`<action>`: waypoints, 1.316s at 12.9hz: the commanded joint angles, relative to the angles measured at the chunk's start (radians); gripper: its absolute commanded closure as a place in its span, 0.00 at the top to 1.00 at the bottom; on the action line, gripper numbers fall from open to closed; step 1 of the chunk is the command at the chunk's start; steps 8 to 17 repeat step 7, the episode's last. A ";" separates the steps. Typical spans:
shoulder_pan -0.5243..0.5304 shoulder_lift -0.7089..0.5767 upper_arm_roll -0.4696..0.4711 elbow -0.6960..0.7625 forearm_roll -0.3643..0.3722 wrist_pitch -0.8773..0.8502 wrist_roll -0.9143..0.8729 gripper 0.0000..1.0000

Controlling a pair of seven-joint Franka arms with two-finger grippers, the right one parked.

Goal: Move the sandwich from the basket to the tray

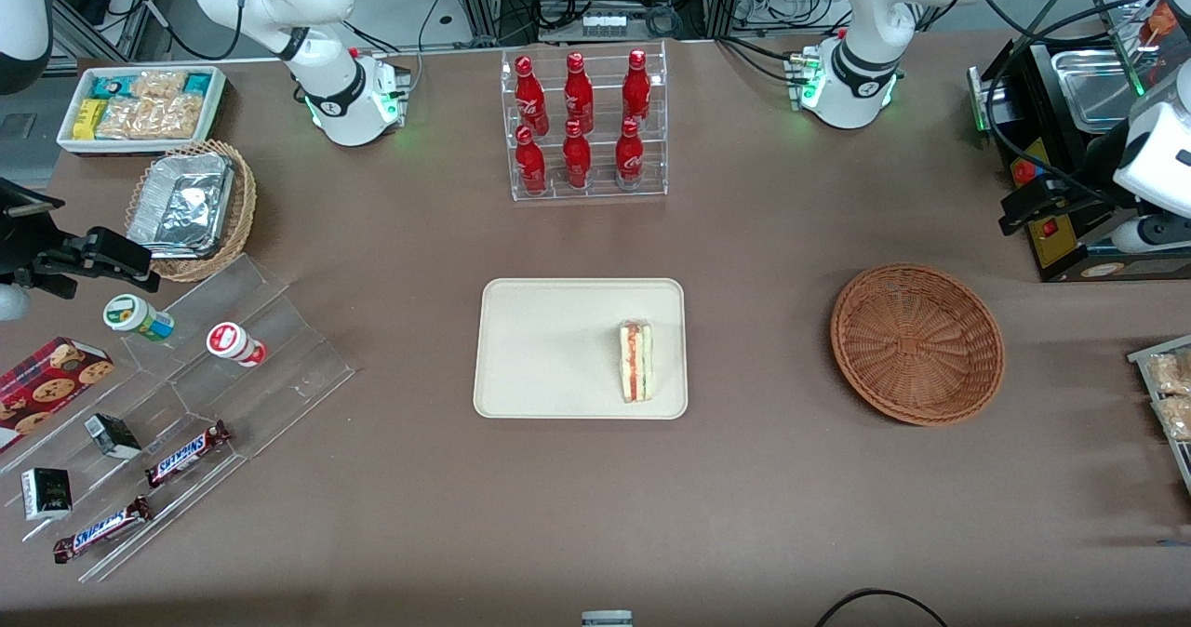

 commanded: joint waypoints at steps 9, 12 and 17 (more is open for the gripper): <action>0.141 -0.002 -0.146 0.005 -0.005 -0.027 -0.004 1.00; 0.141 -0.002 -0.146 0.005 -0.005 -0.027 -0.004 1.00; 0.141 -0.002 -0.146 0.005 -0.005 -0.027 -0.004 1.00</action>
